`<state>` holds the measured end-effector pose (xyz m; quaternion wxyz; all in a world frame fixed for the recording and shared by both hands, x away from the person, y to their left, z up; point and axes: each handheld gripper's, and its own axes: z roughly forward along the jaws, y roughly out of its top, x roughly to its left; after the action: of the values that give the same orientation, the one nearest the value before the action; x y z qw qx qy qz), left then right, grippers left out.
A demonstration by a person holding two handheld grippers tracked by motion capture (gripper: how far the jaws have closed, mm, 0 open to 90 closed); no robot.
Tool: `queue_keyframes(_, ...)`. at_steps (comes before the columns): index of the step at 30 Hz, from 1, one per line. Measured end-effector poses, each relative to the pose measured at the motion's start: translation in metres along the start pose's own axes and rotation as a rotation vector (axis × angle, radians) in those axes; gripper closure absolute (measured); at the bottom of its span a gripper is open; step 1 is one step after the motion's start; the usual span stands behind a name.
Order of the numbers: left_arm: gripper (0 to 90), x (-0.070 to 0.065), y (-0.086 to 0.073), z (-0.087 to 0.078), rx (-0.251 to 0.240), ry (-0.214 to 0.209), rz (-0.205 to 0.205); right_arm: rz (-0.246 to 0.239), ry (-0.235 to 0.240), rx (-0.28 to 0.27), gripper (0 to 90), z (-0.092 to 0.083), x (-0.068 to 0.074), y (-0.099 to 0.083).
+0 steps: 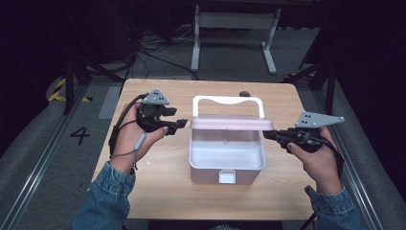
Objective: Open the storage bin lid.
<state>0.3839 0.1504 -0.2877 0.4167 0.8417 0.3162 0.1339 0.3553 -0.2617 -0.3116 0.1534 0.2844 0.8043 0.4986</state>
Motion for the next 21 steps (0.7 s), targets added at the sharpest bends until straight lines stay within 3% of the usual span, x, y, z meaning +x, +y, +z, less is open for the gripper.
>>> queue_keyframes(7, 41.7, -0.009, -0.007, 0.006, 0.017, -0.023, 0.048, 0.008, 0.008, -0.009, 90.0, -0.001, -0.002, 0.001)
queue_keyframes(13, 40.0, -0.018, -0.005, 0.016, -0.028, -0.052, 0.076, 0.016, 0.011, -0.011, 90.0, -0.001, -0.002, 0.001)
queue_keyframes(21, 41.8, -0.032, 0.004, 0.018, -0.105, -0.032, 0.102, 0.029, 0.028, -0.015, 90.0, -0.001, -0.004, 0.001)
